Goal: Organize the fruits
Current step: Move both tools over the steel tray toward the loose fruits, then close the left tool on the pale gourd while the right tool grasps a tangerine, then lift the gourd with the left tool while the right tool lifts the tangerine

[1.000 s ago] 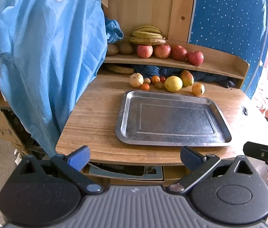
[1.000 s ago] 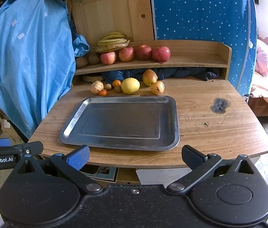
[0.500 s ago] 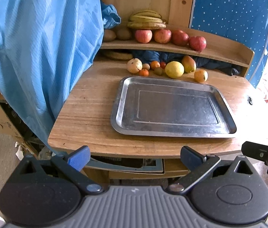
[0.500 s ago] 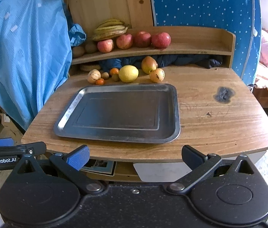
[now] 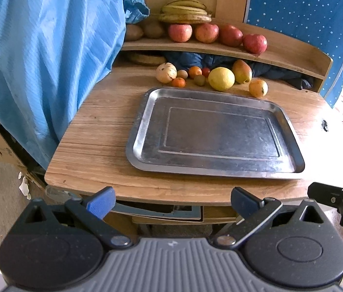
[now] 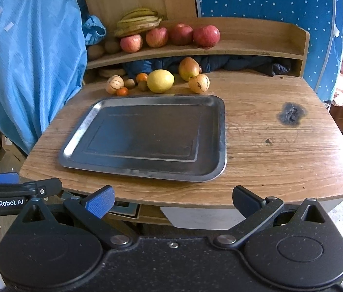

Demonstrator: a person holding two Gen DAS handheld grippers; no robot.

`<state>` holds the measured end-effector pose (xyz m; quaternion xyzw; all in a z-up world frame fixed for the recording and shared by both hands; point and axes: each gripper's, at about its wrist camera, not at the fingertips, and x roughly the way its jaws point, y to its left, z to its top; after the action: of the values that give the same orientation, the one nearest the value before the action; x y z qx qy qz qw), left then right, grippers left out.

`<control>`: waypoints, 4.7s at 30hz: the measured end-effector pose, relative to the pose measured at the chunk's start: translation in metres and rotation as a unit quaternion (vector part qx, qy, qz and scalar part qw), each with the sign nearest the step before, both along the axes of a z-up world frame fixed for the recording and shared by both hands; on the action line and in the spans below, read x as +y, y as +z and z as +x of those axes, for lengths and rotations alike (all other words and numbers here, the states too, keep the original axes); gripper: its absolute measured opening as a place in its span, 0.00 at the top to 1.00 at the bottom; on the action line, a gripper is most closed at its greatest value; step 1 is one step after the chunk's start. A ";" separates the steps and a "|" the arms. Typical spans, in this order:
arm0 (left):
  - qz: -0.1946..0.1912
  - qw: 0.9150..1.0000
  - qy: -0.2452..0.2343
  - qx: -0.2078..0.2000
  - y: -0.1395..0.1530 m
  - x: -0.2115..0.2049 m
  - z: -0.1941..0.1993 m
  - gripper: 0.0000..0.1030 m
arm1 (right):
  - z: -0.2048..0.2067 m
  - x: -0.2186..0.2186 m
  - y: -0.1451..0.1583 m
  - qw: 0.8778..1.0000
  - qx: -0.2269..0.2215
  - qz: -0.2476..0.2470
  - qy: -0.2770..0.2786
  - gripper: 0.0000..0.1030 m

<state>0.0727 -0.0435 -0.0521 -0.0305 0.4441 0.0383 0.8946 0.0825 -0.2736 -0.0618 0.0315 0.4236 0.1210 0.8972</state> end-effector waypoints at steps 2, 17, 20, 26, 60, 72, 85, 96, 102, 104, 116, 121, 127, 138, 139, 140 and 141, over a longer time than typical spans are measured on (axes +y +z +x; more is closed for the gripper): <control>0.000 1.000 0.004 0.003 -0.002 -0.004 0.006 0.00 | 0.006 -0.004 -0.002 1.000 0.004 -0.001 0.004 0.00; 0.008 0.998 0.054 0.010 -0.003 -0.038 0.062 0.00 | 0.087 -0.030 -0.008 0.998 0.016 0.006 0.063 0.00; 0.006 0.998 0.067 0.013 -0.001 -0.041 0.071 0.00 | 0.103 -0.037 -0.007 0.997 0.016 0.015 0.075 0.00; 0.004 0.997 0.077 0.018 0.002 -0.036 0.087 0.00 | 0.121 -0.039 -0.008 0.995 0.013 0.021 0.093 0.00; -0.032 0.999 -0.040 -0.008 -0.009 0.089 0.258 0.00 | 0.206 0.136 -0.020 0.984 -0.055 -0.064 0.156 0.01; -0.066 0.995 -0.077 0.026 -0.035 0.095 0.301 0.01 | 0.246 0.175 -0.041 0.985 -0.025 -0.067 0.158 0.09; -0.102 0.987 -0.105 0.059 -0.057 0.096 0.326 0.28 | 0.273 0.196 -0.061 0.986 0.012 -0.071 0.150 0.39; -0.129 0.982 -0.121 0.066 -0.062 0.094 0.334 0.44 | 0.286 0.208 -0.069 0.985 0.021 -0.074 0.157 0.57; -0.136 0.980 -0.125 0.069 -0.063 0.093 0.334 0.49 | 0.291 0.211 -0.073 0.985 0.030 -0.073 0.156 0.62; -0.137 0.980 -0.125 0.069 -0.063 0.094 0.335 0.49 | 0.292 0.212 -0.075 0.984 0.032 -0.073 0.157 0.66; -0.138 0.980 -0.127 0.071 -0.066 0.093 0.337 0.48 | 0.296 0.207 -0.077 0.985 0.035 -0.064 0.159 0.70; -0.136 0.980 -0.126 0.075 -0.068 0.093 0.337 0.48 | 0.298 0.209 -0.075 0.985 0.036 -0.062 0.158 0.70; -0.138 0.980 -0.124 0.075 -0.068 0.093 0.338 0.49 | 0.299 0.206 -0.076 0.985 0.035 -0.060 0.156 0.70; -0.138 0.981 -0.113 0.071 -0.068 0.098 0.337 0.49 | 0.299 0.206 -0.076 0.985 0.034 -0.060 0.156 0.70; -0.138 0.982 -0.112 0.070 -0.067 0.098 0.336 0.49 | 0.299 0.206 -0.076 0.985 0.034 -0.060 0.156 0.70; -0.138 0.982 -0.111 0.068 -0.067 0.099 0.336 0.49 | 0.299 0.206 -0.076 0.985 0.033 -0.060 0.156 0.70; -0.138 0.982 -0.110 0.067 -0.067 0.099 0.336 0.49 | 0.299 0.206 -0.077 0.985 0.033 -0.059 0.156 0.70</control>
<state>0.4088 0.0551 -0.1186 -0.1021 0.5051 -0.1202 0.8485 0.3814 -0.0677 -0.1383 -0.0843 0.4587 0.2327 0.8534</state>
